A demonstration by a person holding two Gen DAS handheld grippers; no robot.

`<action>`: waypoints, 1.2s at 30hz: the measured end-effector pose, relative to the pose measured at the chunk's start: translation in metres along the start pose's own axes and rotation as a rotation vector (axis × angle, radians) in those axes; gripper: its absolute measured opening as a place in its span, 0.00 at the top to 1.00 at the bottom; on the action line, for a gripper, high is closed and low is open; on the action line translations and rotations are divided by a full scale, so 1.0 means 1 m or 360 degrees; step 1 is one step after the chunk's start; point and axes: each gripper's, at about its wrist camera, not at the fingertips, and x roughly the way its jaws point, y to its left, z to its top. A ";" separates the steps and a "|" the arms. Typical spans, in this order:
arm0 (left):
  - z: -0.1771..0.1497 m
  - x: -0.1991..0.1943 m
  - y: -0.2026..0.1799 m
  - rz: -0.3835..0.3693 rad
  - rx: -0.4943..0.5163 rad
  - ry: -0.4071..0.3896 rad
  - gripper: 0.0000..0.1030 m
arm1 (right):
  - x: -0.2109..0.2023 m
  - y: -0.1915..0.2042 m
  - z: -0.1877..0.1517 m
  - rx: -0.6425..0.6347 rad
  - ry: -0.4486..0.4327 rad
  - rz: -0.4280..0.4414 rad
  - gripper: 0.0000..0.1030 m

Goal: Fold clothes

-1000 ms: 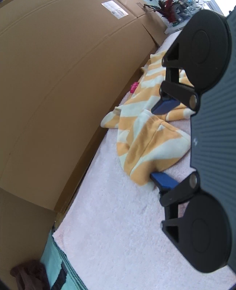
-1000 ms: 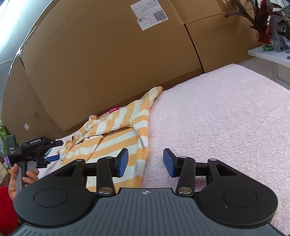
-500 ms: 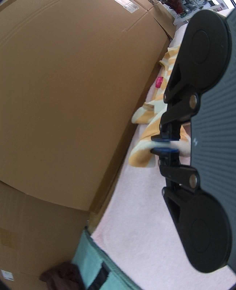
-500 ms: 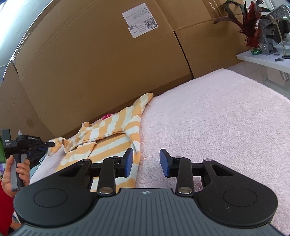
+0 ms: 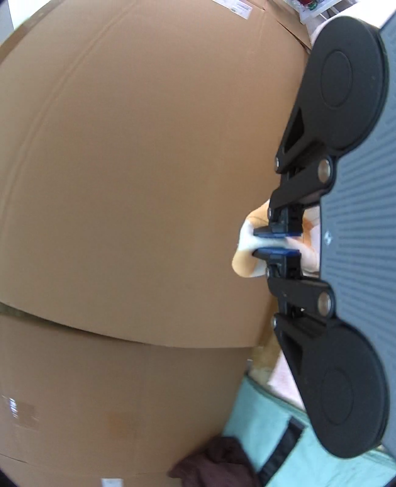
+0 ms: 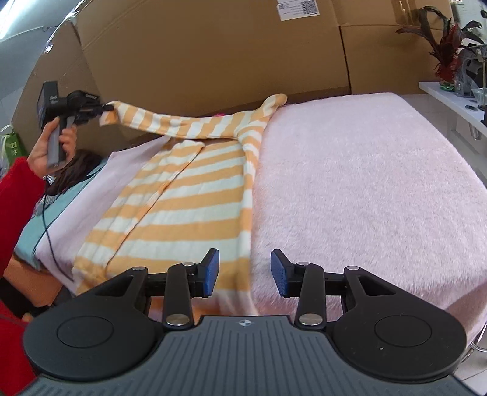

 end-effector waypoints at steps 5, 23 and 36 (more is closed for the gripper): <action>0.021 -0.005 -0.011 -0.0002 0.0008 -0.0049 1.00 | -0.004 0.004 -0.010 0.0041 -0.0018 0.0037 0.60; 0.047 -0.011 -0.005 0.0123 -0.0058 -0.0091 1.00 | 0.000 0.056 0.004 -0.0118 -0.0108 0.0195 0.95; 0.031 -0.011 0.023 0.0204 -0.0064 -0.0009 1.00 | 0.011 0.086 -0.009 -0.0306 0.0017 0.0354 0.89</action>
